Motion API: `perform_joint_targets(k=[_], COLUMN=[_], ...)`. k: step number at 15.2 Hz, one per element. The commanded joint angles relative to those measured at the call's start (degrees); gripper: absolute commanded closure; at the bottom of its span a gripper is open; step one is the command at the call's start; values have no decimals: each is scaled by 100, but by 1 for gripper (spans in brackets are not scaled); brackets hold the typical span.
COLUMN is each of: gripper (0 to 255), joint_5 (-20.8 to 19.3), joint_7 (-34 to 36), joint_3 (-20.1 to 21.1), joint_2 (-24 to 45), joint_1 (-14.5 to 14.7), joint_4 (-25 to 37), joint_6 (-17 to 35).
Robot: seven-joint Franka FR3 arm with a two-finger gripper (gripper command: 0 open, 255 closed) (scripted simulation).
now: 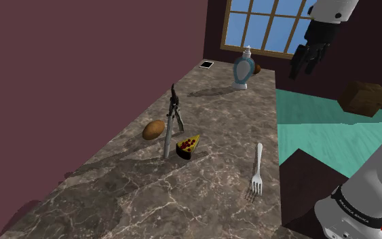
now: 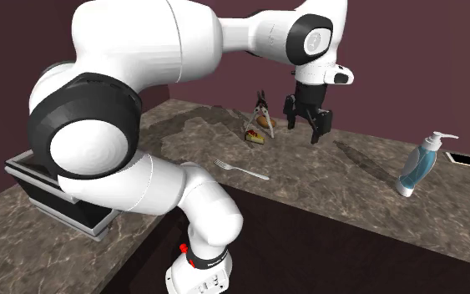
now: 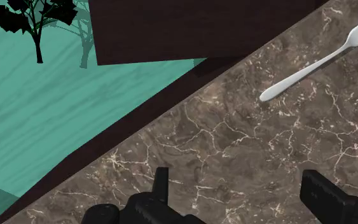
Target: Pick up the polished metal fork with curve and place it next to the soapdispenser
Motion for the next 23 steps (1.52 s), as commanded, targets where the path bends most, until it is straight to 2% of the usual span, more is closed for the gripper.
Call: perform_joint_targets(k=[1, 7, 13, 18, 23], gripper=[0, 0, 0, 0, 0], joint_5=[0, 548, 1386, 2254, 3161], joint_7=[0, 1529, 3131, 4520, 5902], joint_3=[0, 696, 1582, 2468, 3463], joint_2=[0, -781, -1283, -1334, -936], joint_1=[0, -133, -81, 75, 186], joint_4=[0, -1120, -1951, -2376, -2513], joint_6=[0, 215, 478, 851, 1453])
